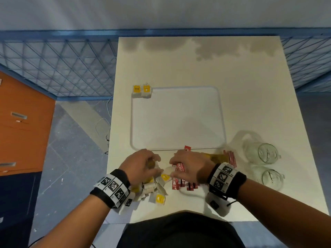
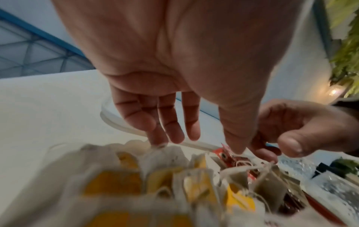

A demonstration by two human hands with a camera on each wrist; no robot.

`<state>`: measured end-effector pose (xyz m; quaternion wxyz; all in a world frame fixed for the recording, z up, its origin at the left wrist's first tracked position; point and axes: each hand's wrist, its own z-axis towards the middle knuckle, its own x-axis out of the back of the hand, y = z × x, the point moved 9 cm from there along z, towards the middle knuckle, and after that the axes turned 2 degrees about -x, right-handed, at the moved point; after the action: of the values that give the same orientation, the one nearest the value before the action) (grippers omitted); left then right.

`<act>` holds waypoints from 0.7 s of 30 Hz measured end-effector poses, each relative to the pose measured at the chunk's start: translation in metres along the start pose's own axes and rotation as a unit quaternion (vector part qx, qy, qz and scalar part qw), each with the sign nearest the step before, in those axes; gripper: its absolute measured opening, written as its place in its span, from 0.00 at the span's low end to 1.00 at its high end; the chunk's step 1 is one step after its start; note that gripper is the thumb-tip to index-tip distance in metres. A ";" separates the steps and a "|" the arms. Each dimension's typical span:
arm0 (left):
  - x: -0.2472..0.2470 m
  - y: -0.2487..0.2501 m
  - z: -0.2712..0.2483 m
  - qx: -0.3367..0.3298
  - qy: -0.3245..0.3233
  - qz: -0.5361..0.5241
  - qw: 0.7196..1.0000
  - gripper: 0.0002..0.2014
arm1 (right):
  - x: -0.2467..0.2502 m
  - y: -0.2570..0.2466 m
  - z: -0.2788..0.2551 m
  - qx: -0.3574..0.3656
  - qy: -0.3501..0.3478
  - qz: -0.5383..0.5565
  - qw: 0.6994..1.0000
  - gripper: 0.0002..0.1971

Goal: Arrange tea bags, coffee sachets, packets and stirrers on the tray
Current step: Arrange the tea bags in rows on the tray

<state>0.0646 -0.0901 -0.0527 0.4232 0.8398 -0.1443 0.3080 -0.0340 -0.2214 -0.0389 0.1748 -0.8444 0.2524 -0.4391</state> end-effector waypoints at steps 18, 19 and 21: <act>-0.002 0.003 -0.003 0.041 0.055 -0.136 0.988 0.08 | -0.008 0.014 -0.015 -0.033 0.106 0.169 0.979 0.15; 0.001 0.008 -0.003 0.032 0.053 -0.163 0.985 0.08 | -0.007 0.016 -0.016 -0.041 0.099 0.194 0.975 0.14; 0.004 0.017 -0.002 0.026 0.048 -0.232 0.971 0.10 | -0.005 0.020 -0.019 -0.062 0.086 0.236 0.966 0.09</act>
<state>0.0589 -0.0988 -0.0387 0.4679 0.8452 0.0826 0.2448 -0.0575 -0.2363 -0.0420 0.1982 -0.7292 0.4852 -0.4398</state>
